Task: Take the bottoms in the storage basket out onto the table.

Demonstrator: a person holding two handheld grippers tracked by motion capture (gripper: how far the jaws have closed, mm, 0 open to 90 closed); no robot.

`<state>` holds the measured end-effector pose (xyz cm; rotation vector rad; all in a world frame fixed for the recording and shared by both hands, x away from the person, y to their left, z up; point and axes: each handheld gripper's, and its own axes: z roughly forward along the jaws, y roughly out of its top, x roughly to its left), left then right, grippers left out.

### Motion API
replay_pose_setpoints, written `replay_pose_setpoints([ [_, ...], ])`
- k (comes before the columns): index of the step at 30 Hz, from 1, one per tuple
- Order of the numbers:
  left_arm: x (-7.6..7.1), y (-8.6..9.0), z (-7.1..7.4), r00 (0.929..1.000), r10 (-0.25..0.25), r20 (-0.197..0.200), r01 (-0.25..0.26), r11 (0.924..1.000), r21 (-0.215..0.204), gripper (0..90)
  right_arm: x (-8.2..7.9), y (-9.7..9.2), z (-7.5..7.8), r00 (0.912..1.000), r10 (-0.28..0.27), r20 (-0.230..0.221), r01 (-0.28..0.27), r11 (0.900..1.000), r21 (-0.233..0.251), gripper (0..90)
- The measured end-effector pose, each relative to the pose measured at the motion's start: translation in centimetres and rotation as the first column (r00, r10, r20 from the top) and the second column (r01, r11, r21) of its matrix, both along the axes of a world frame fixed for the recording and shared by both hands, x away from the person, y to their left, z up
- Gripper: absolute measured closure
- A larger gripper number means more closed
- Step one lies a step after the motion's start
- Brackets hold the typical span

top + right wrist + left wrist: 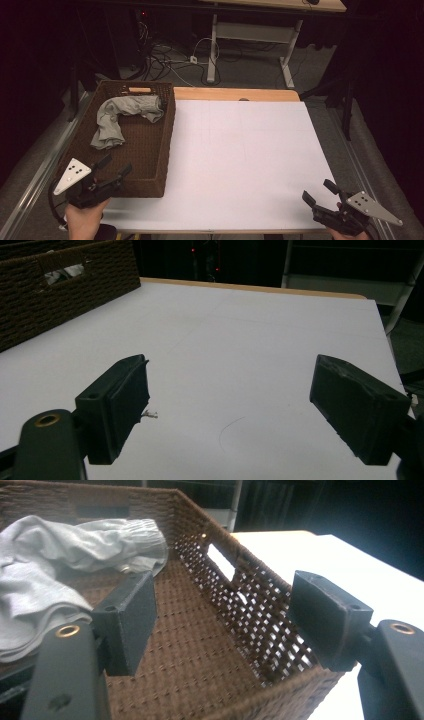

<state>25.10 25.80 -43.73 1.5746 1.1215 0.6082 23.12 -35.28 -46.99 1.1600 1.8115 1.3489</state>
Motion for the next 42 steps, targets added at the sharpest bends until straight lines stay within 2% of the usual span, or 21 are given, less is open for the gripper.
replay_pose_setpoints([
  [4, 0.4, -0.5, 0.5, 0.9999, -0.012, 0.008, 0.012, 0.9996, 0.025, 26.7, -0.1, 0.1, 0.0, 1.0, 0.002, 0.001, -0.002, 1.0, -0.007, 16.6],
  [8, 0.7, -0.7, 0.8, 0.9999, -0.015, 0.005, 0.015, 0.9995, 0.027, 26.7, 0.0, 0.2, -0.1, 1.0, -0.001, -0.007, 0.001, 0.9996, -0.027, 16.7],
  [11, 1.1, -1.1, 1.1, 0.9998, -0.021, 0.006, 0.021, 0.999, 0.04, 26.7, 0.0, 0.2, -0.1, 1.0, -0.001, -0.006, 0.0, 0.9997, -0.026, 16.7],
  [17, 1.8, -1.4, 1.6, 0.9994, -0.032, 0.01, 0.031, 0.999, 0.032, 26.7, -0.1, 0.3, -0.1, 1.0, 0.001, -0.004, -0.001, 0.9996, -0.027, 16.7],
  [26, 2.6, -1.9, 2.5, 0.9991, -0.038, 0.019, 0.037, 0.998, 0.052, 26.7, 0.0, 0.2, -0.1, 1.0, -0.002, -0.003, 0.002, 0.9996, -0.027, 16.7],
  [27, 2.7, -2.0, 2.7, 0.999, -0.042, 0.017, 0.041, 0.9979, 0.05, 26.7, -0.1, 0.2, 0.0, 0.9999, -0.009, 0.008, 0.009, 0.9996, -0.028, 16.7],
  [32, 3.2, -2.3, 3.0, 0.9992, -0.041, 0.002, 0.041, 0.997, 0.066, 27.2, -0.1, 0.0, 0.0, 0.9996, -0.03, 0.002, 0.03, 0.9995, -0.014, 16.6],
  [38, 3.9, -2.7, 3.4, 0.9988, -0.049, -0.001, 0.049, 0.9969, 0.062, 28.2, -0.2, -0.1, 0.0, 0.9996, -0.029, 0.007, 0.029, 0.9995, -0.013, 16.5],
  [39, 4.2, -2.8, 3.6, 0.9989, -0.047, -0.004, 0.047, 0.9977, 0.048, 28.2, -0.2, 0.0, 0.1, 0.9996, -0.029, 0.008, 0.029, 0.9995, -0.012, 16.5],
  [42, 4.5, -2.8, 3.8, 0.9989, -0.046, -0.003, 0.046, 0.9982, 0.039, 28.2, -0.2, 0.0, 0.1, 0.9996, -0.026, 0.012, 0.026, 0.9996, -0.009, 16.5],
])
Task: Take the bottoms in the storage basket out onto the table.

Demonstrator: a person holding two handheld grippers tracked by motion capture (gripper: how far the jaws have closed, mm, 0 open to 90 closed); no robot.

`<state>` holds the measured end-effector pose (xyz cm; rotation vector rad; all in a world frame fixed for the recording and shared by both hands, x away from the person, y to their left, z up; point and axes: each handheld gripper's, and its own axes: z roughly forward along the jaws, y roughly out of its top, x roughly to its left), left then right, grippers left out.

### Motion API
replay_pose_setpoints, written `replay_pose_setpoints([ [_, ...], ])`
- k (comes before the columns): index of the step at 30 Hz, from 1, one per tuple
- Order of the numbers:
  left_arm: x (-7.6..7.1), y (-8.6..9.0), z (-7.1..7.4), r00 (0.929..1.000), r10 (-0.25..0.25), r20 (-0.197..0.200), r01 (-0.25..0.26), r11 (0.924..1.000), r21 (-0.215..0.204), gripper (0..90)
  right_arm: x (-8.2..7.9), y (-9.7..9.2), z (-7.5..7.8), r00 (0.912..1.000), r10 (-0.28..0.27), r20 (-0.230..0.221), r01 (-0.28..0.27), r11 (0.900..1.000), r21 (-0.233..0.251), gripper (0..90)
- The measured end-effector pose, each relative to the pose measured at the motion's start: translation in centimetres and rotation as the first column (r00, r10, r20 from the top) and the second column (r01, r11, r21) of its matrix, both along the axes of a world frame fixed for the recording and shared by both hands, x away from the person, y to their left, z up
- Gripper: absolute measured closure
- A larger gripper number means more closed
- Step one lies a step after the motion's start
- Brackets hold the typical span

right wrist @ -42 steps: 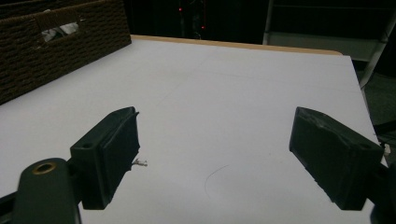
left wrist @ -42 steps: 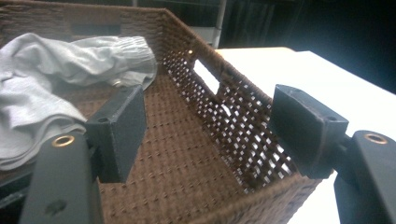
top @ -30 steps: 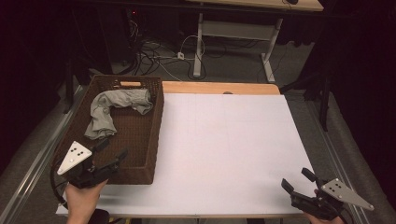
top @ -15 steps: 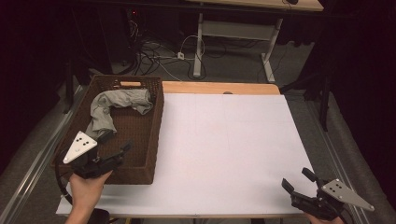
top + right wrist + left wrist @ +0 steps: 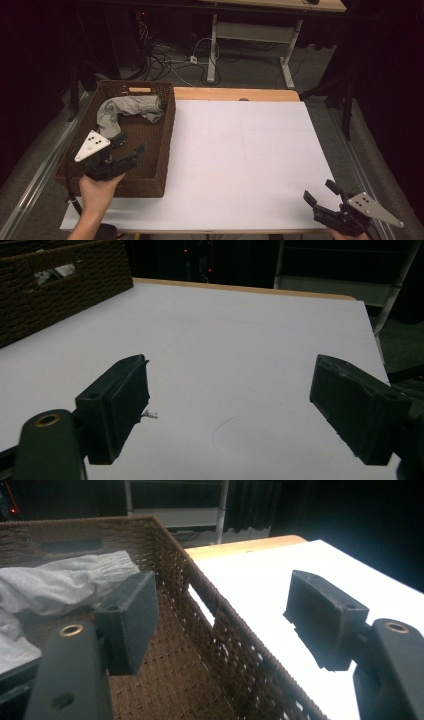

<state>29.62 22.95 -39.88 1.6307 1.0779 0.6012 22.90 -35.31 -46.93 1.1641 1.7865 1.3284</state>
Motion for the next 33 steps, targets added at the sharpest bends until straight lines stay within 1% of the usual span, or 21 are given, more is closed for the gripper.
replay_pose_setpoints([
  [1, 0.1, -0.1, 0.1, 1.0, 0.001, 0.005, -0.001, 1.0, 0.003, 28.2, 0.0, 0.0, 0.0, 1.0, 0.0, 0.0, 0.0, 1.0, 0.0, 16.5],
  [2, 0.4, -0.3, 0.3, 0.9999, 0.003, 0.011, -0.003, 0.9999, 0.016, 28.2, 0.1, -0.1, 0.0, 1.0, -0.001, -0.009, 0.001, 1.0, 0.003, 16.6],
  [4, 0.5, -0.4, 0.4, 0.9999, 0.001, 0.01, -0.001, 0.9998, 0.02, 28.2, 0.2, -0.1, 0.0, 0.9999, 0.006, -0.011, -0.006, 0.9999, 0.012, 17.0],
  [5, 0.9, -0.6, 0.5, 0.9999, -0.01, 0.009, 0.01, 0.9997, 0.024, 28.2, 0.2, -0.2, 0.0, 0.9999, 0.007, -0.013, -0.007, 0.9998, 0.016, 17.2],
  [7, 1.0, -0.7, 0.5, 0.9998, -0.015, 0.009, 0.015, 0.9995, 0.028, 28.2, 0.1, -0.2, 0.0, 0.9999, 0.009, -0.012, -0.009, 0.9997, 0.021, 17.3],
  [8, 1.4, -1.0, 0.5, 0.9996, -0.028, 0.008, 0.027, 0.999, 0.035, 28.2, 0.1, -0.3, 0.0, 1.0, 0.007, -0.002, -0.007, 0.9994, 0.034, 17.6],
  [11, 1.6, -1.3, 0.6, 0.9992, -0.039, 0.012, 0.038, 0.9985, 0.039, 28.2, 0.0, -0.5, 0.0, 1.0, 0.004, -0.003, -0.004, 0.999, 0.045, 17.7],
  [12, 1.9, -1.5, 0.7, 0.9987, -0.049, 0.014, 0.048, 0.9976, 0.05, 28.2, 0.0, -0.5, 0.0, 1.0, 0.003, -0.002, -0.003, 0.9989, 0.046, 17.8],
  [13, 1.9, -1.5, 0.7, 0.9987, -0.049, 0.014, 0.048, 0.9976, 0.05, 28.2, 0.0, -0.5, 0.0, 1.0, 0.003, -0.002, -0.003, 0.9989, 0.046, 17.8],
  [15, 2.3, -1.9, 0.8, 0.9979, -0.062, 0.016, 0.061, 0.9954, 0.074, 28.3, 0.1, -0.5, 0.0, 1.0, 0.005, -0.004, -0.004, 0.9989, 0.046, 17.9],
  [16, 2.5, -2.0, 0.8, 0.9977, -0.067, 0.015, 0.065, 0.9948, 0.079, 28.3, 0.1, -0.5, 0.0, 1.0, 0.006, -0.005, -0.006, 0.9989, 0.048, 18.0],
  [17, 2.5, -2.0, 0.8, 0.9977, -0.067, 0.015, 0.065, 0.9948, 0.079, 28.3, 0.1, -0.5, -0.1, 1.0, 0.008, -0.006, -0.007, 0.9989, 0.046, 18.1],
  [20, 3.3, -2.2, 0.8, 0.997, -0.077, -0.003, 0.077, 0.9945, 0.07, 28.3, 0.1, -0.4, 0.0, 0.9999, 0.011, -0.005, -0.011, 0.999, 0.044, 18.3],
  [23, 3.8, -2.3, 0.7, 0.9971, -0.076, -0.009, 0.076, 0.9948, 0.068, 27.9, 0.1, -0.3, 0.0, 0.9998, 0.017, -0.004, -0.017, 0.999, 0.042, 18.5],
  [26, 4.3, -2.2, 0.6, 0.998, -0.063, -0.003, 0.063, 0.9965, 0.054, 27.7, 0.1, -0.3, -0.1, 0.9998, 0.019, -0.004, -0.019, 0.999, 0.041, 18.6],
  [27, 4.5, -2.2, 0.6, 0.9984, -0.056, -0.001, 0.056, 0.9967, 0.059, 24.7, 0.1, -0.4, -0.1, 0.9997, 0.021, -0.01, -0.02, 0.9989, 0.043, 18.6],
  [29, 4.9, -2.3, 0.6, 0.9992, -0.039, 0.001, 0.039, 0.996, 0.08, 23.9, 0.2, -0.4, -0.1, 0.9997, 0.022, -0.009, -0.022, 0.9987, 0.047, 18.6],
  [30, 5.1, -2.3, 0.6, 0.9992, -0.039, -0.001, 0.039, 0.996, 0.08, 23.8, 0.2, -0.5, -0.1, 0.9996, 0.023, -0.013, -0.023, 0.9984, 0.052, 18.6],
  [33, 5.6, -2.2, 0.6, 0.9986, -0.051, -0.01, 0.052, 0.9971, 0.056, 23.8, 0.2, -0.4, -0.1, 0.9995, 0.029, -0.012, -0.028, 0.9984, 0.048, 18.6],
])
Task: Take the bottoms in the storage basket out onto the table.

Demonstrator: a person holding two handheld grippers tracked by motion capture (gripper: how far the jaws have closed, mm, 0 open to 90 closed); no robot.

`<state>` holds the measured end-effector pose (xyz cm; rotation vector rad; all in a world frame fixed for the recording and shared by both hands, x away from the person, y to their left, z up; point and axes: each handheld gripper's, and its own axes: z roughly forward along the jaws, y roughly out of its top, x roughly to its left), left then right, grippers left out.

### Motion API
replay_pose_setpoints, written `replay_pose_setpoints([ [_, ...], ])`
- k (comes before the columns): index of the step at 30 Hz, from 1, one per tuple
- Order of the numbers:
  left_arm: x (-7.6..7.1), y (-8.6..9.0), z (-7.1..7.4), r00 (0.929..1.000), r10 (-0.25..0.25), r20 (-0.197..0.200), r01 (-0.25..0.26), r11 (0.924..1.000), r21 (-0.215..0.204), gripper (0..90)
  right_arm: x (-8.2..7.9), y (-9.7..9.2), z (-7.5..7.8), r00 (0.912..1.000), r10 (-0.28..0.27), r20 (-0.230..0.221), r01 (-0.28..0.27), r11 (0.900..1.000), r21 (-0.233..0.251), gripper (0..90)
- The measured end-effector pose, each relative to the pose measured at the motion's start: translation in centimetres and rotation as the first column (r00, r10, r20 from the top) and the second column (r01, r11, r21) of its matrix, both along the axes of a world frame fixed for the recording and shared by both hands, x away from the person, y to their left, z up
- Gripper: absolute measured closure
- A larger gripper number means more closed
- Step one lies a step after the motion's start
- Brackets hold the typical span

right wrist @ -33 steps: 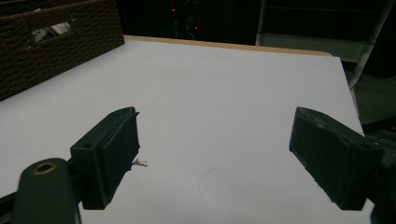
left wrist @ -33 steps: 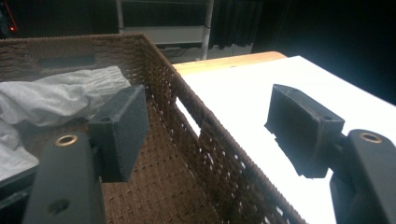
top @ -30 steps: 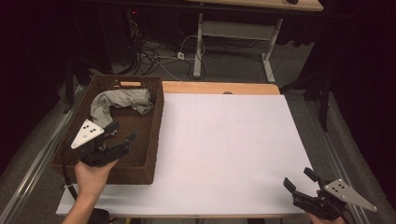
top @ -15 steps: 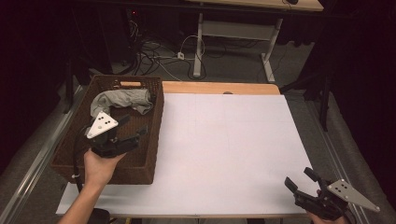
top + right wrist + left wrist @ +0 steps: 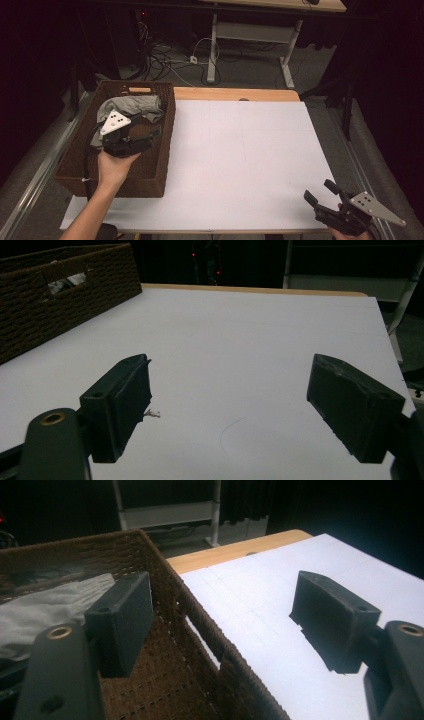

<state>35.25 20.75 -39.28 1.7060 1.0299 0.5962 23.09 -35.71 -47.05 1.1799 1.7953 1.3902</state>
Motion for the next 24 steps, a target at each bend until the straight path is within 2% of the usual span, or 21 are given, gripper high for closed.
replay_pose_setpoints([
  [3, 0.6, 0.0, -0.1, 0.9999, -0.001, -0.017, 0.001, 1.0, 0.002, 23.9, 0.0, 0.1, 0.0, 1.0, 0.008, 0.001, -0.008, 1.0, -0.004, 18.6],
  [6, 1.2, 0.2, -0.2, 0.9993, 0.005, -0.038, -0.006, 0.9998, -0.02, 23.8, 0.0, 0.2, 0.0, 1.0, 0.008, 0.001, -0.008, 1.0, -0.002, 18.6],
  [9, 1.9, 0.1, -0.2, 0.9987, 0.013, -0.049, -0.013, 0.9999, 0.002, 23.8, 0.0, 0.1, 0.0, 1.0, 0.007, -0.003, -0.007, 1.0, 0.0, 18.6],
  [13, 2.5, 0.0, -0.2, 0.9982, 0.014, -0.058, -0.014, 0.9999, 0.001, 23.7, 0.0, 0.1, 0.0, 1.0, 0.008, -0.004, -0.008, 1.0, -0.001, 18.6],
  [15, 3.0, 0.0, -0.2, 0.9968, 0.013, -0.079, -0.013, 0.9999, 0.0, 23.7, 0.0, 0.2, 0.0, 0.9999, 0.011, -0.004, -0.011, 0.9999, -0.002, 18.6],
  [18, 3.8, -0.1, -0.2, 0.9903, -0.007, -0.139, 0.005, 0.9999, -0.015, 23.8, 0.0, 0.1, 0.0, 0.9999, 0.01, -0.003, -0.01, 0.9999, 0.003, 18.6],
  [20, 4.2, -0.3, -0.1, 0.9891, -0.011, -0.147, 0.01, 0.9999, -0.009, 23.8, 0.0, 0.1, 0.0, 1.0, 0.008, -0.005, -0.008, 0.9999, 0.009, 18.8],
  [22, 4.7, -0.5, 0.0, 0.9883, -0.007, -0.153, 0.009, 0.9998, 0.015, 23.8, 0.0, 0.1, 0.0, 1.0, 0.008, -0.006, -0.008, 0.9999, 0.01, 18.8],
  [24, 4.9, -0.5, 0.0, 0.9883, -0.006, -0.153, 0.009, 0.9998, 0.018, 23.8, 0.0, 0.1, 0.0, 0.9999, 0.009, -0.007, -0.009, 0.9999, 0.011, 18.8],
])
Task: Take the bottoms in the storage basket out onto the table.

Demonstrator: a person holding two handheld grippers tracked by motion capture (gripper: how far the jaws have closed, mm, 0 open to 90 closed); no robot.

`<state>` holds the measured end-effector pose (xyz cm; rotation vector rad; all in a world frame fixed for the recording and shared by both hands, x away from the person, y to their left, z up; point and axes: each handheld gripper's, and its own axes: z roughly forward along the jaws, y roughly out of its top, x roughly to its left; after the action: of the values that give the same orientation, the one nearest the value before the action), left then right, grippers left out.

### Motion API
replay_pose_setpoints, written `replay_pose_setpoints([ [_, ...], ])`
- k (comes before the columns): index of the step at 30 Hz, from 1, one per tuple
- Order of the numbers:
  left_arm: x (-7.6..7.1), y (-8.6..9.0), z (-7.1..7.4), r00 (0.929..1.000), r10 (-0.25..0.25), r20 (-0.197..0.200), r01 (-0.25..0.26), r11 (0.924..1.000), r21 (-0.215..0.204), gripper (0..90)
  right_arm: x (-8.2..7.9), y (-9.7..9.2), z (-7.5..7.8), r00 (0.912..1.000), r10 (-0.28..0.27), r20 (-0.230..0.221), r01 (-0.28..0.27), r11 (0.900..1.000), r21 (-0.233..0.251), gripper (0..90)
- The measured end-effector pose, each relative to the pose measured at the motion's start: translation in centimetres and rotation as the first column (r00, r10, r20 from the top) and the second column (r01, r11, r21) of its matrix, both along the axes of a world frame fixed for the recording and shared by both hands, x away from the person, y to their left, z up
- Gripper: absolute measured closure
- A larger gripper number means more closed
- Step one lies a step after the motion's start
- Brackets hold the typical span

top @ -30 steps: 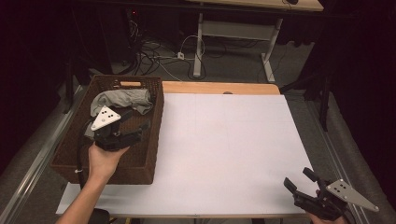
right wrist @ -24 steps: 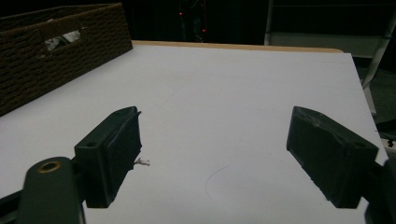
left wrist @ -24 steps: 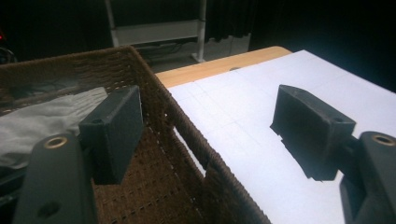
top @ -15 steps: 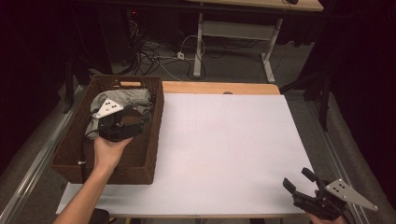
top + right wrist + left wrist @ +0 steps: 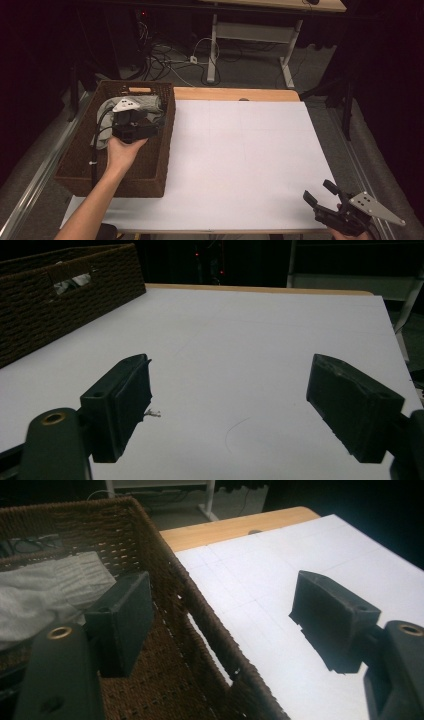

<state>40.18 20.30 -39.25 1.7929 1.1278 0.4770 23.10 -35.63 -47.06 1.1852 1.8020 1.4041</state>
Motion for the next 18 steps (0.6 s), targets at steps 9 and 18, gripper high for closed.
replay_pose_setpoints([
  [9, 2.2, 0.6, -1.1, 0.9995, 0.021, -0.025, -0.02, 0.9989, 0.042, 23.9, 0.1, 0.1, 0.0, 0.9999, 0.013, -0.006, -0.013, 0.9999, -0.009, 18.8],
  [18, 4.0, 1.7, -0.9, 0.9959, 0.056, -0.071, -0.048, 0.9926, 0.112, 25.8, 0.2, 0.1, -0.1, 0.9995, 0.03, -0.013, -0.03, 0.9995, -0.001, 18.8],
])
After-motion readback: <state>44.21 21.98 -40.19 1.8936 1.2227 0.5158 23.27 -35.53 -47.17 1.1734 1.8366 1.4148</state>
